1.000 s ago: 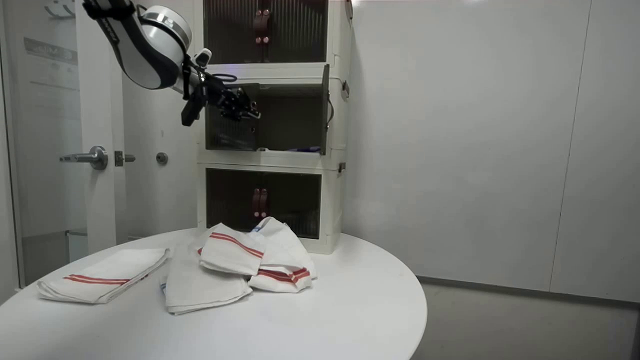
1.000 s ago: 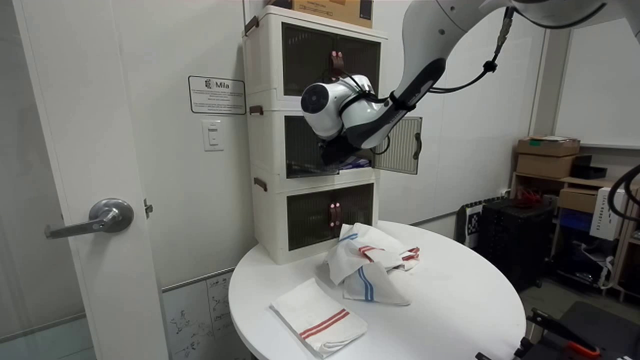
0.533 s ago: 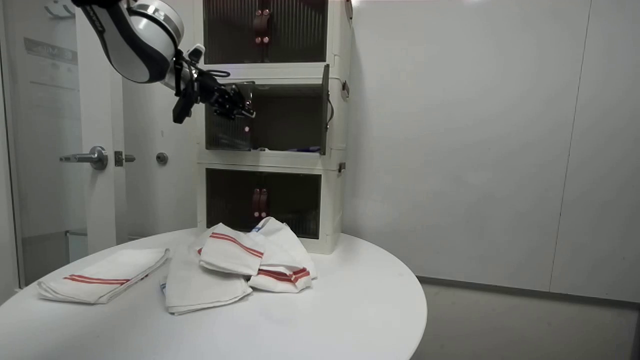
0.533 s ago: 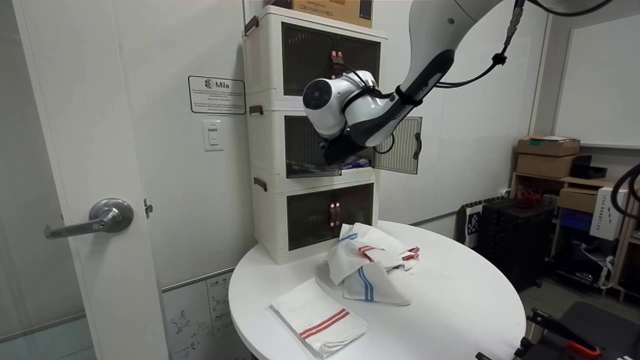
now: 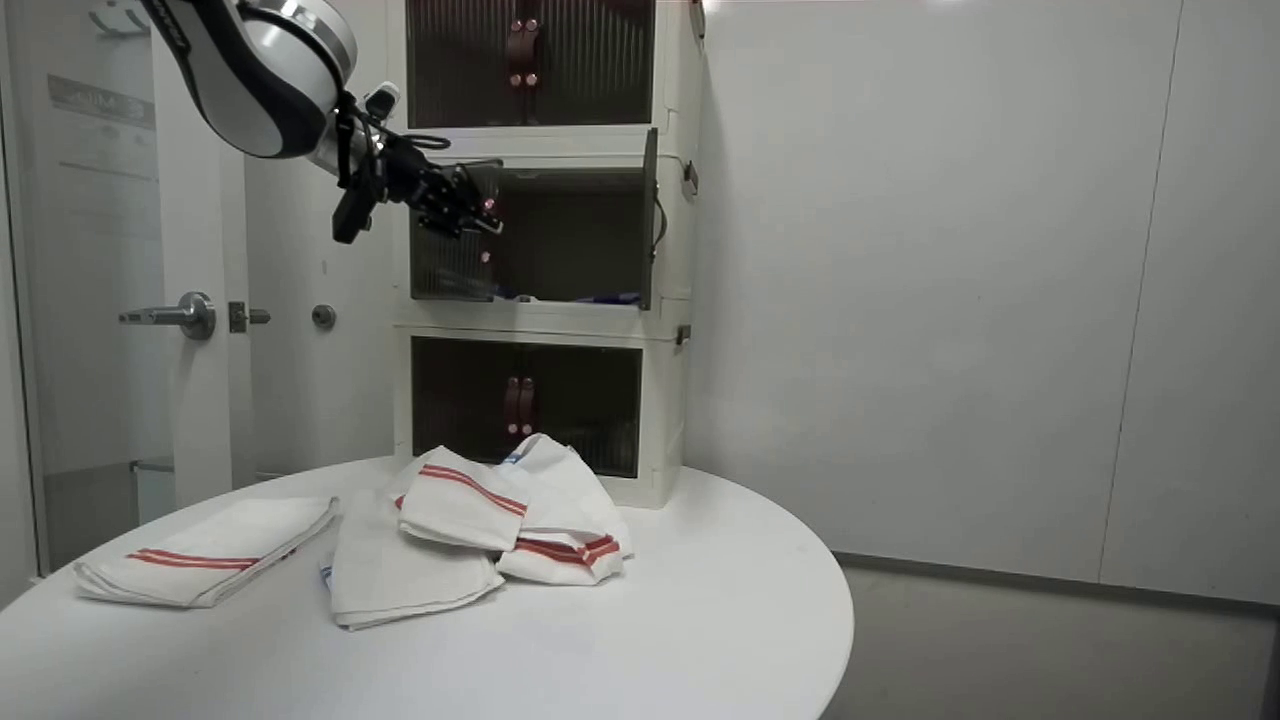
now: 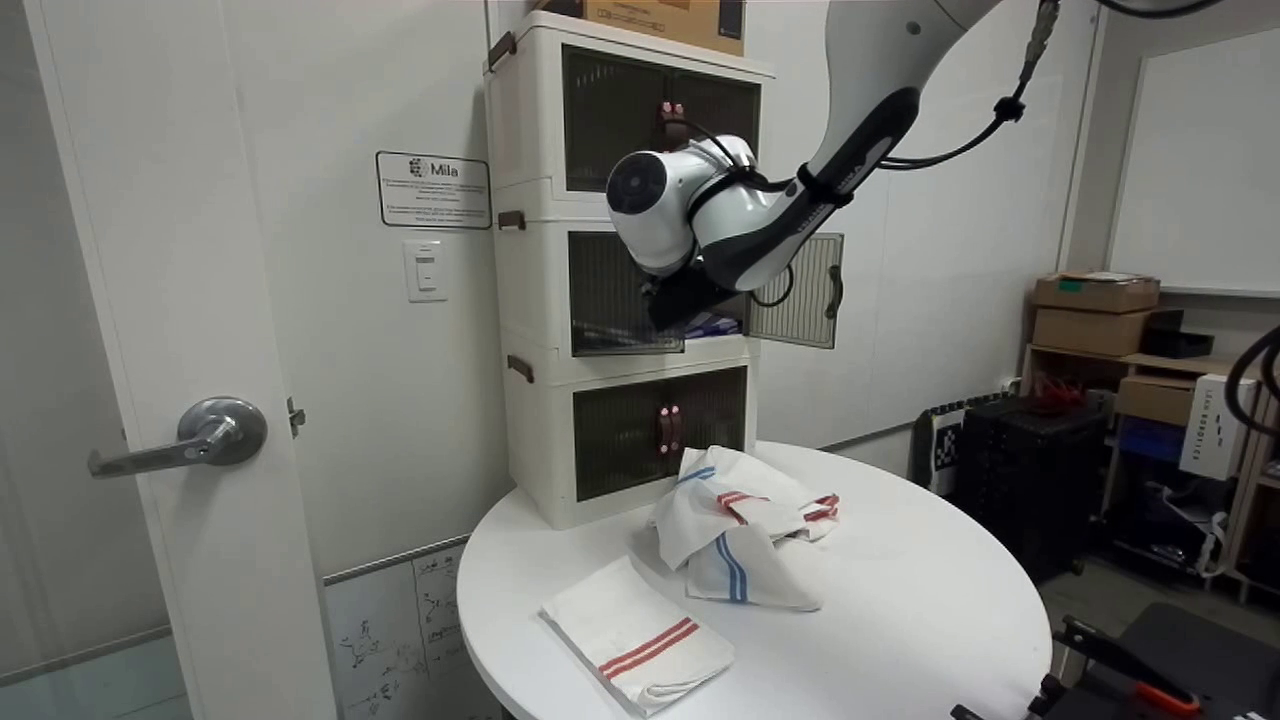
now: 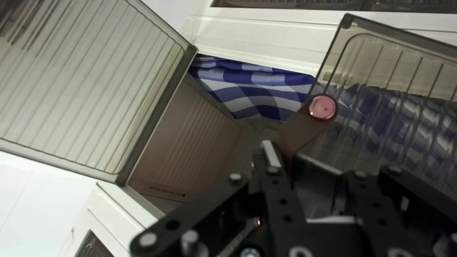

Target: Open the left door on the second cabinet

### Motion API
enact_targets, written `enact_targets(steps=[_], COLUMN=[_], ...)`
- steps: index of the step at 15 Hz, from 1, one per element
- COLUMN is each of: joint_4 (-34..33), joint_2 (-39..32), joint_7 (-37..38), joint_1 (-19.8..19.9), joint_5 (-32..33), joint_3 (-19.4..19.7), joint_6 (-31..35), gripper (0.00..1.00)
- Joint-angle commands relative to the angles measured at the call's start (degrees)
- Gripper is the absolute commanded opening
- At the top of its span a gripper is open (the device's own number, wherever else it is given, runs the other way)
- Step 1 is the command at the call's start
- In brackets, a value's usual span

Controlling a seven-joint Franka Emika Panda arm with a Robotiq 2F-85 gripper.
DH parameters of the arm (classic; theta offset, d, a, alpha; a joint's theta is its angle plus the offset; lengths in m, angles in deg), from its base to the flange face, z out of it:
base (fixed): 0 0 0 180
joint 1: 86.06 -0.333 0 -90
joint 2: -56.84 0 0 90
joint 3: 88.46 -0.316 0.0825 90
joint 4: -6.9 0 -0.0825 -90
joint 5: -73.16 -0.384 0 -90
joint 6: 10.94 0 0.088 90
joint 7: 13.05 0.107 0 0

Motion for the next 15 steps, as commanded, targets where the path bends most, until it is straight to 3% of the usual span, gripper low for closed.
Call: enact_targets(steps=[1,10,11,15], joint_4=[2.6,3.9,4.0,4.3], joint_2=[1.2,1.1,1.1,1.4], joint_7=[0.3,0.1,0.0,-0.6], joint_1=[-1.3,-2.7,-2.8,-2.7], joint_5=[-1.1,-0.8,-0.8,-1.0], joint_3=[-1.9,-4.0,-4.1,-4.6], joint_6=[0.3,-1.9,-1.8,-0.8], gripper=[0.27,0.94,0.99,1.00])
